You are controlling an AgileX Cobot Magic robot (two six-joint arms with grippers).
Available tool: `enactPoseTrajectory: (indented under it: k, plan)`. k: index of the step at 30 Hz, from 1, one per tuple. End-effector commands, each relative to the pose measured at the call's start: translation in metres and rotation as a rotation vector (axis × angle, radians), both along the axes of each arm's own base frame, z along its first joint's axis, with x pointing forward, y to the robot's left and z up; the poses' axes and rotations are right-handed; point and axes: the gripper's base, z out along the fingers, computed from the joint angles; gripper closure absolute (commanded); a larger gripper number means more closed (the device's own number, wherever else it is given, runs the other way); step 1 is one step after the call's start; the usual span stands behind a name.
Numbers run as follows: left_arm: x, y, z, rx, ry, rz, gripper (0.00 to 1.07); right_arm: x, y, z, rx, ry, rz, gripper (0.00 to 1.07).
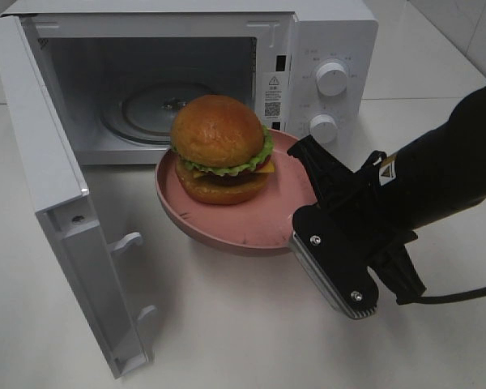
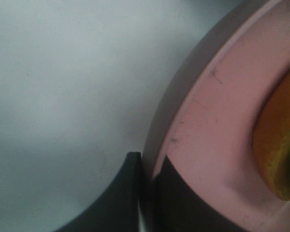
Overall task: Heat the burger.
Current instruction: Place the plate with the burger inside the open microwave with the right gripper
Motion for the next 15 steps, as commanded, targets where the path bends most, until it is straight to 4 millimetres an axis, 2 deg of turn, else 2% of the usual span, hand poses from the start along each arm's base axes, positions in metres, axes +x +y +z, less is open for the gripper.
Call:
enactPoseTrajectory:
  k: [1, 3, 15]
  plan:
    - [-0.003, 0.0, 0.0, -0.005, -0.022, -0.005, 0.09, 0.009, 0.005, 0.015, 0.052, -0.078, -0.014, 1.07]
    - [-0.003, 0.0, 0.0, -0.005, -0.022, -0.005, 0.09, 0.013, 0.008, 0.02, 0.058, -0.082, -0.011, 1.07]
    - [-0.003, 0.0, 0.0, -0.005, -0.022, -0.005, 0.09, 0.024, 0.017, 0.017, 0.043, -0.054, -0.006, 1.07]
